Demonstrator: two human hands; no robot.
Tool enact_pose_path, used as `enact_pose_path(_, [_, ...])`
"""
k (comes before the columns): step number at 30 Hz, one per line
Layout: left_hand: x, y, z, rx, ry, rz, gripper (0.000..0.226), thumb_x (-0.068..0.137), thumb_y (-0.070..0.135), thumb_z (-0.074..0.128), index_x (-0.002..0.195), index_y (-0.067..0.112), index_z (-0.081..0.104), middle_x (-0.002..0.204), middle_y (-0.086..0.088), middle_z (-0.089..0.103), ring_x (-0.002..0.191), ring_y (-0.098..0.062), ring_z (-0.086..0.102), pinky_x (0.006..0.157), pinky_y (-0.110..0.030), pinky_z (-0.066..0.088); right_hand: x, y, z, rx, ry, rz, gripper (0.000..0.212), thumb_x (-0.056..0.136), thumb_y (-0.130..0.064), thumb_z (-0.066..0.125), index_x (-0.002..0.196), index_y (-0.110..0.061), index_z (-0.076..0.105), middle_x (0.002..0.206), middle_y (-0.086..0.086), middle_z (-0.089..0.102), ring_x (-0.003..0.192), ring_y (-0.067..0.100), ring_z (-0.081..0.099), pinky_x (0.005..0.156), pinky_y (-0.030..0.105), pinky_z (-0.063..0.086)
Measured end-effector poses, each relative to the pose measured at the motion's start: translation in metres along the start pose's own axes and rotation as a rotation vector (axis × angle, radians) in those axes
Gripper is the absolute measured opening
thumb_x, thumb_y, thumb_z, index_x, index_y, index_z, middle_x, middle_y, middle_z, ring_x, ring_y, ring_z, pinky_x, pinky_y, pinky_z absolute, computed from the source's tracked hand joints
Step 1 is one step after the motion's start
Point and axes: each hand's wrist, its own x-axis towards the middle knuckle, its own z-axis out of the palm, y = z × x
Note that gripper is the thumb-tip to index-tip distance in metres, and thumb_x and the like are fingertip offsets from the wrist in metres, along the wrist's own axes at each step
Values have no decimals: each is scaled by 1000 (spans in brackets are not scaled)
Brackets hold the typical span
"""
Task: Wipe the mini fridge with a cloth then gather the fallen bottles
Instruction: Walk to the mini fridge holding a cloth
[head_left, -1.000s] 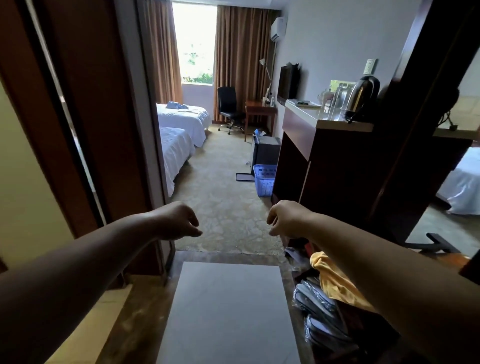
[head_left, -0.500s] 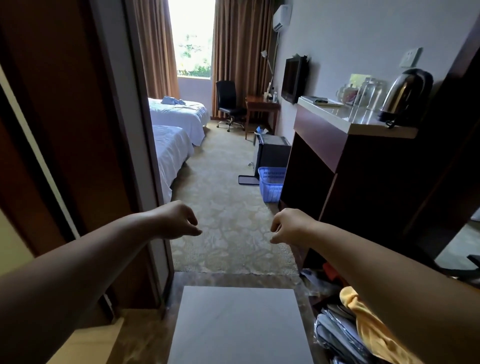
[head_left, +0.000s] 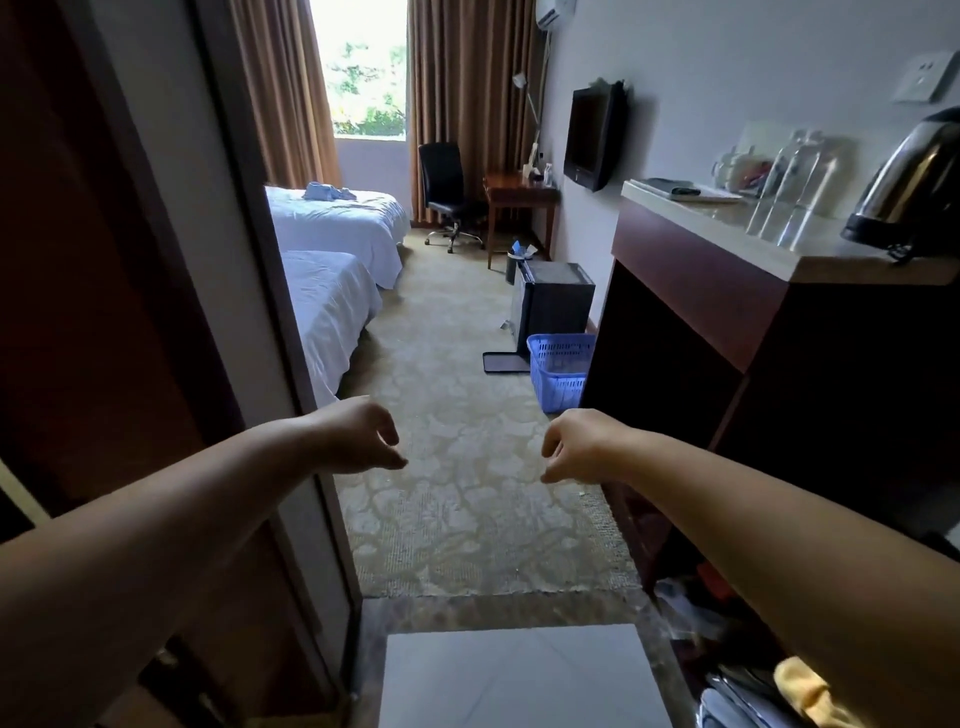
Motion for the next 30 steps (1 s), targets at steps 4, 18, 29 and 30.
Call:
enact_pose_path(4, [59, -7, -12, -5, 5, 1, 40, 73, 34, 77, 106, 13, 69, 109, -2, 66, 90, -13, 62, 80, -24, 49, 58, 10, -11, 6, 9, 13, 36, 77, -29, 76, 107, -11, 67, 105, 3, 67, 91, 18, 66, 80, 29, 55])
enact_pose_path(18, [320, 30, -55, -12, 3, -50, 47, 74, 33, 76, 116, 15, 64, 110, 1, 66, 94, -10, 63, 83, -23, 51, 313, 86, -104, -29, 9, -8, 38, 77, -32, 74, 108, -11, 69, 109, 2, 68, 99, 18, 63, 89, 31, 53])
enact_pose_path(29, [492, 49, -86, -30, -35, 0, 49, 74, 32, 77, 117, 12, 64, 111, -6, 67, 95, -18, 65, 88, -30, 53, 444, 144, -162, -9, 21, 41, 35, 78, -31, 73, 106, -9, 70, 107, 4, 69, 99, 18, 62, 85, 29, 50])
enact_pose_path(30, [508, 49, -87, -23, -39, 13, 49, 74, 32, 77, 117, 12, 63, 112, -5, 67, 95, -18, 65, 86, -28, 53, 456, 148, -164, -6, 25, 50, 36, 78, -31, 73, 107, -9, 70, 108, 4, 68, 100, 18, 62, 85, 29, 49])
